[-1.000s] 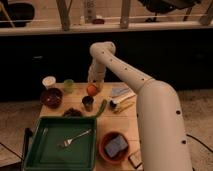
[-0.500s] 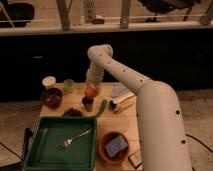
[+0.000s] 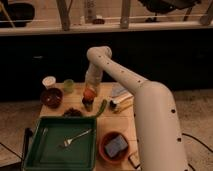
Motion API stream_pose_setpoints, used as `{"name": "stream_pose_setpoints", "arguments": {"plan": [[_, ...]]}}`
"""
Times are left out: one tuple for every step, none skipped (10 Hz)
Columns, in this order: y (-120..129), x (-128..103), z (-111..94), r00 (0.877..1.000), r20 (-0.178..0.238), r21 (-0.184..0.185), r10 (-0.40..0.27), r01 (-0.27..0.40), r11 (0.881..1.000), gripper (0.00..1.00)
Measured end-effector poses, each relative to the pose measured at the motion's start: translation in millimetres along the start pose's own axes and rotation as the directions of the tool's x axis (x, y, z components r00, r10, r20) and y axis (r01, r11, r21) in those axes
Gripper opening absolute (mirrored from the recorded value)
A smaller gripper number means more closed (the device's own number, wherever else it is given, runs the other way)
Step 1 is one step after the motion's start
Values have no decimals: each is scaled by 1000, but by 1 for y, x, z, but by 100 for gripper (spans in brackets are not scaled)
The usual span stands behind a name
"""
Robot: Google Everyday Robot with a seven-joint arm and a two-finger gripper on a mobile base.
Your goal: Place apple in metal cup
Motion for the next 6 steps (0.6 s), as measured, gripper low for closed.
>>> {"name": "stream_pose_setpoints", "arguments": {"plan": [[0,-1,1,1000,2,0,0,0,1000,68],[0,-2,1,1000,5,0,-1,1,1000,77],[1,-2,1,1000,5,0,-1,1,1000,79],[1,-2,1,1000,7,0,-1,1,1000,80],[1,-3,0,1000,6,2,-2,2,1000,80],[2,-2,-1,1000,5,3,-3,3,1000,80]]}}
